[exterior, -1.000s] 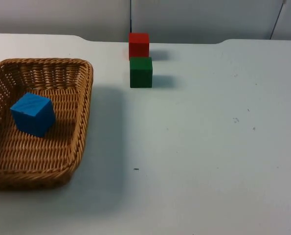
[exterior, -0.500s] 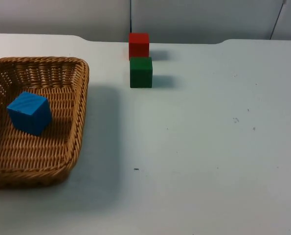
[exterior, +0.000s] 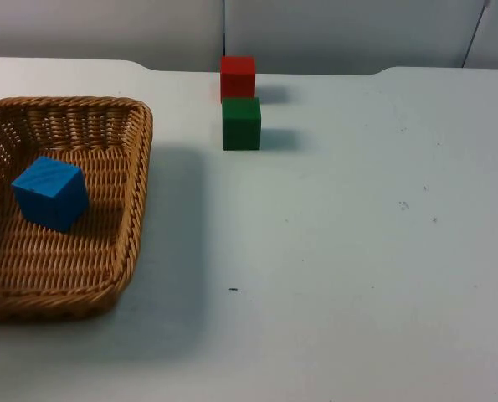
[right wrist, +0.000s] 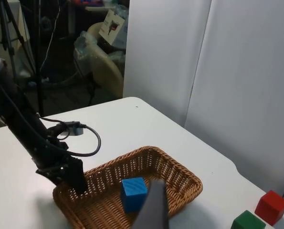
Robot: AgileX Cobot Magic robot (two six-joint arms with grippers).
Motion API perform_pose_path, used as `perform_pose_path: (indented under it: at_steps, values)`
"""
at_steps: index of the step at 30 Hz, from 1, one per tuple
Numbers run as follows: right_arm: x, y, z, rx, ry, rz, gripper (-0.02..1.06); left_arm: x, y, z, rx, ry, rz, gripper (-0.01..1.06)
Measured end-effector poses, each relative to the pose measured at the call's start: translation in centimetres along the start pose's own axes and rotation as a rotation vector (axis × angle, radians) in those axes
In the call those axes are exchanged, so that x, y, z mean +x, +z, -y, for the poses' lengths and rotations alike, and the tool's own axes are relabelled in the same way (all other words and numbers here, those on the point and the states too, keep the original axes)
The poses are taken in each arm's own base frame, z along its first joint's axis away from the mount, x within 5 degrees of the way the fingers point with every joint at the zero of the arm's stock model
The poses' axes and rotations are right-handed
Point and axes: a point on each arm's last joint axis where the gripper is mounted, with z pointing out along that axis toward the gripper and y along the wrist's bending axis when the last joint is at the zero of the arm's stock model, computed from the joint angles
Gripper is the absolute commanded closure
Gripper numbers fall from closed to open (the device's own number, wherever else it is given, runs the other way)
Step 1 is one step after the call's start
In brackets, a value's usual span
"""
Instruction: Pick up the basket with the left hand and place the blue cube into the basket with the right hand.
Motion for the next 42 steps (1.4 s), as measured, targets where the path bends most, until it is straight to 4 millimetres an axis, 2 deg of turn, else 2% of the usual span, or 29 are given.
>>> perform_pose_path:
  at_steps: [6,10,11,15,16,20,21,26,27,30,31,34,38,39,42]
  values:
    - [0.0,0.0,0.0,0.000,0.000,0.000,0.32,-0.8,-1.2,0.1,-0.067,0.019,0.066,0.24]
    - [0.0,0.0,0.0,0.000,0.002,0.000,0.32,-2.3,-3.5,0.9,-0.119,0.040,0.186,0.24]
    - [0.0,0.0,0.0,0.000,0.002,0.000,0.32,-2.3,-3.5,0.9,-0.119,0.040,0.186,0.24]
    - [0.0,0.0,0.0,0.000,0.002,0.000,0.32,-4.2,-7.1,2.9,-0.119,0.081,0.345,0.24]
    - [0.0,0.0,0.0,0.000,0.002,0.000,0.32,-4.2,-7.1,2.9,-0.119,0.081,0.345,0.24]
    - [-0.1,0.0,0.0,0.001,0.002,0.006,0.32,-4.9,-12.2,6.3,-0.084,0.156,0.534,0.24]
    - [-0.1,0.0,0.0,0.001,0.002,0.006,0.32,-4.9,-12.2,6.3,-0.084,0.156,0.534,0.24]
    - [-0.2,0.0,0.0,0.003,0.002,0.020,0.32,-3.3,-18.2,10.2,-0.053,0.258,0.743,0.24]
    - [-0.2,0.0,0.0,0.003,0.002,0.020,0.32,-3.3,-18.2,10.2,-0.053,0.258,0.743,0.24]
    - [-0.2,0.0,0.0,0.004,0.002,0.026,0.32,-1.0,-21.9,12.8,-0.026,0.316,0.874,0.24]
    - [-0.2,0.0,0.0,0.004,0.002,0.026,0.32,-1.0,-21.9,12.8,-0.026,0.316,0.874,0.24]
    - [-0.3,0.0,0.0,0.004,0.002,0.033,0.32,0.9,-23.6,14.7,0.029,0.358,0.926,0.24]
    - [-0.4,0.0,0.0,0.005,0.002,0.039,0.32,2.7,-23.4,16.9,0.106,0.460,0.857,0.28]
    - [-0.4,0.0,0.0,0.005,0.002,0.039,0.32,2.7,-23.4,16.9,0.106,0.460,0.857,0.28]
    - [-0.4,0.0,0.1,0.005,0.002,0.041,0.32,4.4,-23.4,18.0,0.124,0.548,0.796,0.28]
